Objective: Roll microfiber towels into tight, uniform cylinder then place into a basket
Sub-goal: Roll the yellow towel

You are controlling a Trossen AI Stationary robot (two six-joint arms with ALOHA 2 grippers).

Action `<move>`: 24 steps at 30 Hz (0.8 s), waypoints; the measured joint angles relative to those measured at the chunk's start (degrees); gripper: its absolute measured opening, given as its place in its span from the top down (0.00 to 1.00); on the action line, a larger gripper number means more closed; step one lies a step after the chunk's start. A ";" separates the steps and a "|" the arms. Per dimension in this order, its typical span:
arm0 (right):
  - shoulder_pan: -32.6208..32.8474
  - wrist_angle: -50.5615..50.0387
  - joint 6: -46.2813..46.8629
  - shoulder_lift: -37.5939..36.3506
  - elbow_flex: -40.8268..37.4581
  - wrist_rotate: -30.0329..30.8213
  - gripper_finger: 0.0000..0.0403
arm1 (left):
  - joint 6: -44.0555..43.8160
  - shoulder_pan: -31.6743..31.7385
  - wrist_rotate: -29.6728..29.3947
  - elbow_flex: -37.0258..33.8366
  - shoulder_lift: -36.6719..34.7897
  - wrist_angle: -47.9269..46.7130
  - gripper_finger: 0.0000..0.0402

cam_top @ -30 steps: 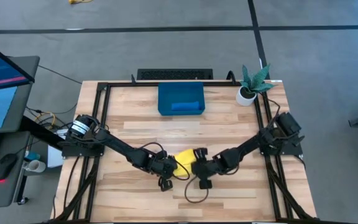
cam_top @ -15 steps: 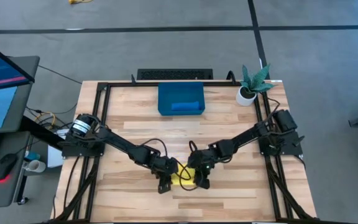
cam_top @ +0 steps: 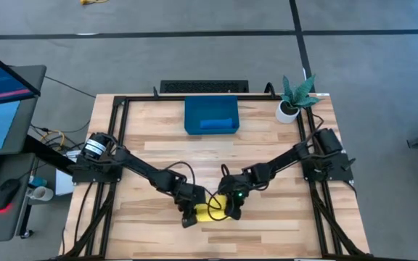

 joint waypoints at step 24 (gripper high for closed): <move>-0.09 0.96 0.63 0.19 0.01 1.32 0.95 | 3.73 -6.47 -10.46 0.02 -4.45 -9.45 0.84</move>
